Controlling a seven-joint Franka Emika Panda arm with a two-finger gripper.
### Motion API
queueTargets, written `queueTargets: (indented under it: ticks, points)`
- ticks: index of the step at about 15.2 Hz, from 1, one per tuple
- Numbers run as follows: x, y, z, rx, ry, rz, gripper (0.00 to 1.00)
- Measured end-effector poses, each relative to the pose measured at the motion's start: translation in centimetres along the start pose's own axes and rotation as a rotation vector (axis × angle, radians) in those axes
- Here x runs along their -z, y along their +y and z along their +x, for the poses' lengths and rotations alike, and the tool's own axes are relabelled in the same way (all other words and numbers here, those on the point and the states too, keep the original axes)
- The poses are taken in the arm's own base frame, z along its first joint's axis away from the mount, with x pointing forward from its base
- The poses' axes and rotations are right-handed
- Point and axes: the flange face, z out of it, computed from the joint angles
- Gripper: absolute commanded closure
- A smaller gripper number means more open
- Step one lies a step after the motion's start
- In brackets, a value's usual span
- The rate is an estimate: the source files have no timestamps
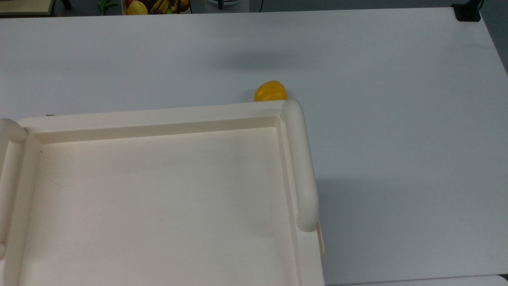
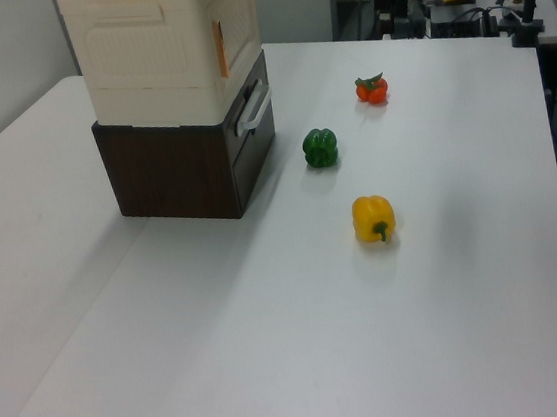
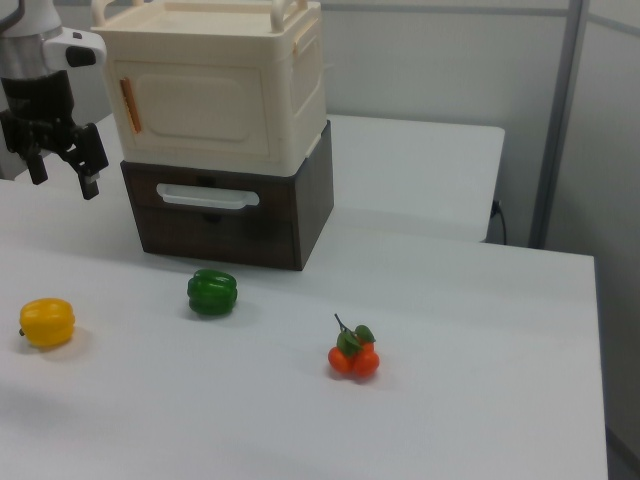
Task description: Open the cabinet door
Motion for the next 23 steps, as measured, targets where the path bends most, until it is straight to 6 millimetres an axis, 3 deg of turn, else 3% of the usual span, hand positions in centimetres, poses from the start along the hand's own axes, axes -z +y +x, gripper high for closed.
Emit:
queueTargets:
  ticks: [15, 19, 23]
  points:
    - [1.0, 0.2, -0.4, 0.001, 0.021, 0.008, 0.00]
    - [1.6, -0.4, 1.3, 0.031, 0.146, 0.017, 0.00]
    - [1.5, -2.6, 4.1, 0.063, 0.324, 0.033, 0.02]
